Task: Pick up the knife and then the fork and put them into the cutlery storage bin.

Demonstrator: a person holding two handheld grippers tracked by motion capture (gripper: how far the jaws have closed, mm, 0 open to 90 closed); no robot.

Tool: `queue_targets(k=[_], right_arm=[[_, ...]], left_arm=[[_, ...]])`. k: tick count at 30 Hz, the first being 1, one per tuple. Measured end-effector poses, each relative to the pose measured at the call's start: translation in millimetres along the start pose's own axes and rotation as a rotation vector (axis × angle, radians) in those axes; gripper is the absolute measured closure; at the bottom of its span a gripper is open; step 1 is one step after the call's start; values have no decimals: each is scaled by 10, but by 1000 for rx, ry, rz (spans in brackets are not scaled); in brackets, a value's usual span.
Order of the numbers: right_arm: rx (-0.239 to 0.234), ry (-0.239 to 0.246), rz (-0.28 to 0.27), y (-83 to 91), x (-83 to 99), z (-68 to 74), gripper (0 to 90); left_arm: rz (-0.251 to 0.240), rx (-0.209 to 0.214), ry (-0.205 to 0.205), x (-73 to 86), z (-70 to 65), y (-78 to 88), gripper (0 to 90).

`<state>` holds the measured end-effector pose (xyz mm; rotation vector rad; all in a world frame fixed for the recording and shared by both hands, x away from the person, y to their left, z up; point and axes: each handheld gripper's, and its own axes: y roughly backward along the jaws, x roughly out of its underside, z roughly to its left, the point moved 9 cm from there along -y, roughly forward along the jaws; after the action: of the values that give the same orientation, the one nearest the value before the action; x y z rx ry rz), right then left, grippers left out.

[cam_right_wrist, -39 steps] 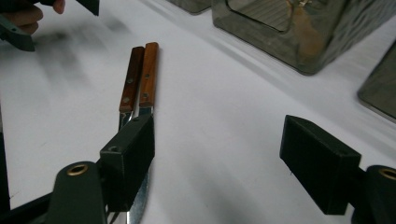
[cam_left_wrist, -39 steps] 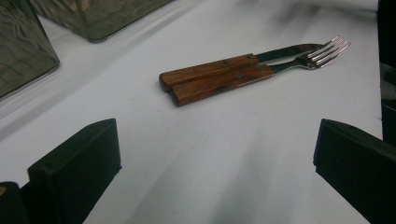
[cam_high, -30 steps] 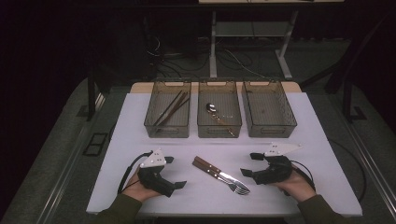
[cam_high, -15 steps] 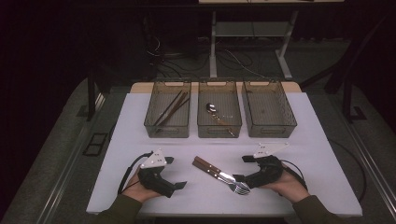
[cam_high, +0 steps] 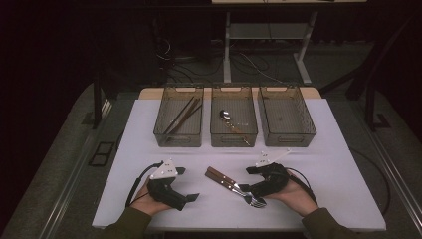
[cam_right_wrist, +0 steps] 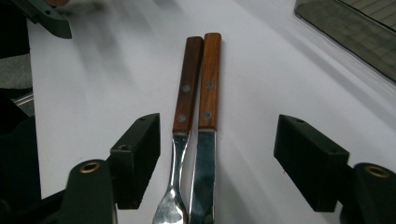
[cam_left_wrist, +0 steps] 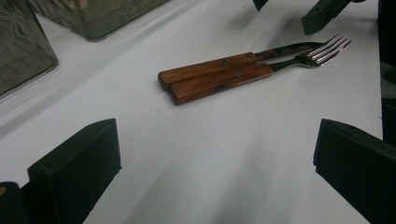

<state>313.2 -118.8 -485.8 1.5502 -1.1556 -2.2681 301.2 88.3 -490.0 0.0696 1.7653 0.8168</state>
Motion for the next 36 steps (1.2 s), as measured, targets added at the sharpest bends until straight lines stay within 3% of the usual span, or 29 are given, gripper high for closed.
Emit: queue_targets(k=[7,13,23,36], right_arm=[[-9,17,3,-89,-76,22,371],[-15,18,21,-163,-130,51,475],[12,36,56,-258,-149,83,631],[48,38,105,-384,-86,69,681]], left_arm=[[-1,1,1,3,-1,1,0],[1,1,1,1,2,-3,0],[3,3,-3,2,5,-4,0],[3,4,1,6,2,-11,0]])
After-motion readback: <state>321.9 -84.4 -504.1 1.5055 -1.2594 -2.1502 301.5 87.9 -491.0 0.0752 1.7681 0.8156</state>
